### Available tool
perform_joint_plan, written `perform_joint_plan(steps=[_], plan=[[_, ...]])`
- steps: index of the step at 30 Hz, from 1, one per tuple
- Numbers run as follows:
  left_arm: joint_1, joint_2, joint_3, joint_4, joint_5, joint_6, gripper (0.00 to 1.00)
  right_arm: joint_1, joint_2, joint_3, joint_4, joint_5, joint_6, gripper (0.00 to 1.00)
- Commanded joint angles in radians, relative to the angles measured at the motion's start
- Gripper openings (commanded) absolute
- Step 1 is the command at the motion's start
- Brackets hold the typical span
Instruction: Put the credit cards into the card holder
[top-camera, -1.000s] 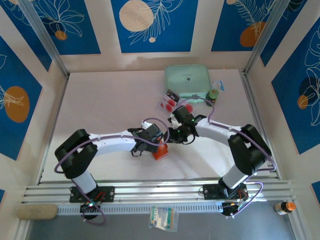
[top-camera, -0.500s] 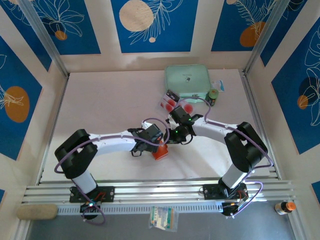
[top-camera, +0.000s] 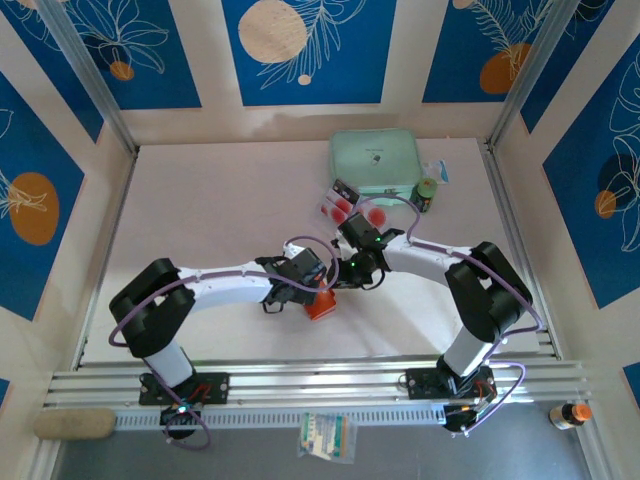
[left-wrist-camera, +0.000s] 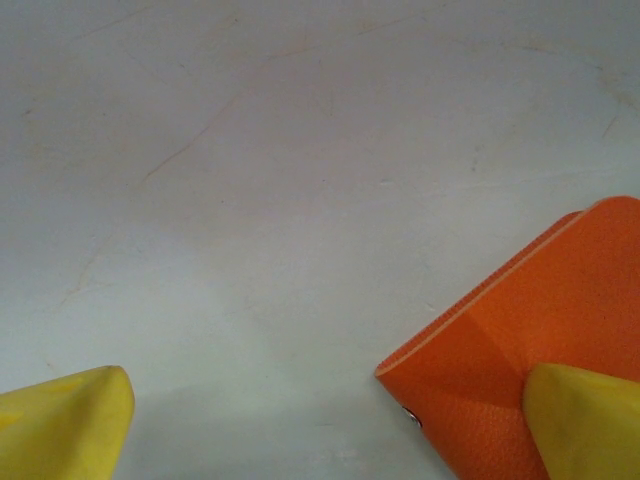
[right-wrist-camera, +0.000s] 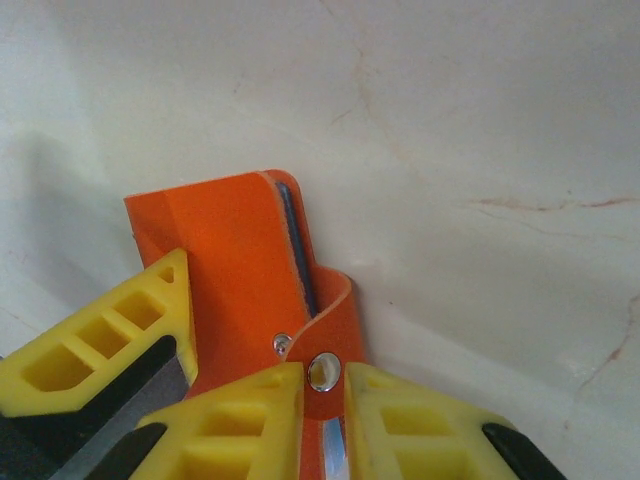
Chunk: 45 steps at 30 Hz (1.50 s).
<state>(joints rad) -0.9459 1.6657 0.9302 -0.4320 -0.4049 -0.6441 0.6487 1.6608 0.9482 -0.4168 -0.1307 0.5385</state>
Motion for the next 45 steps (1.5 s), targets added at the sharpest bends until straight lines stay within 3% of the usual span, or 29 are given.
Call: perform_joint_plan(steps=[1,24,32,37,40,45], plan=[[-0.007,0.009,-0.03,-0.061,-0.021,0.031,1.0,0.006,-0.027,0.013,-0.027,0.006,-0.005,0.2],[-0.008,0.001,-0.032,-0.06,-0.017,0.03,1.0,0.019,0.017,0.042,-0.036,0.035,-0.008,0.2],[-0.007,-0.004,-0.036,-0.057,-0.017,0.03,1.0,0.011,0.014,0.041,-0.034,0.031,-0.011,0.11],[-0.007,-0.004,-0.037,-0.056,-0.015,0.03,1.0,0.007,0.0,0.04,-0.039,0.028,-0.012,0.1],[-0.007,-0.003,-0.036,-0.054,-0.015,0.031,1.0,0.006,-0.006,0.04,-0.036,0.023,-0.012,0.0],[-0.007,-0.002,-0.034,-0.053,-0.014,0.032,1.0,0.011,-0.011,0.045,-0.028,-0.008,-0.013,0.0]])
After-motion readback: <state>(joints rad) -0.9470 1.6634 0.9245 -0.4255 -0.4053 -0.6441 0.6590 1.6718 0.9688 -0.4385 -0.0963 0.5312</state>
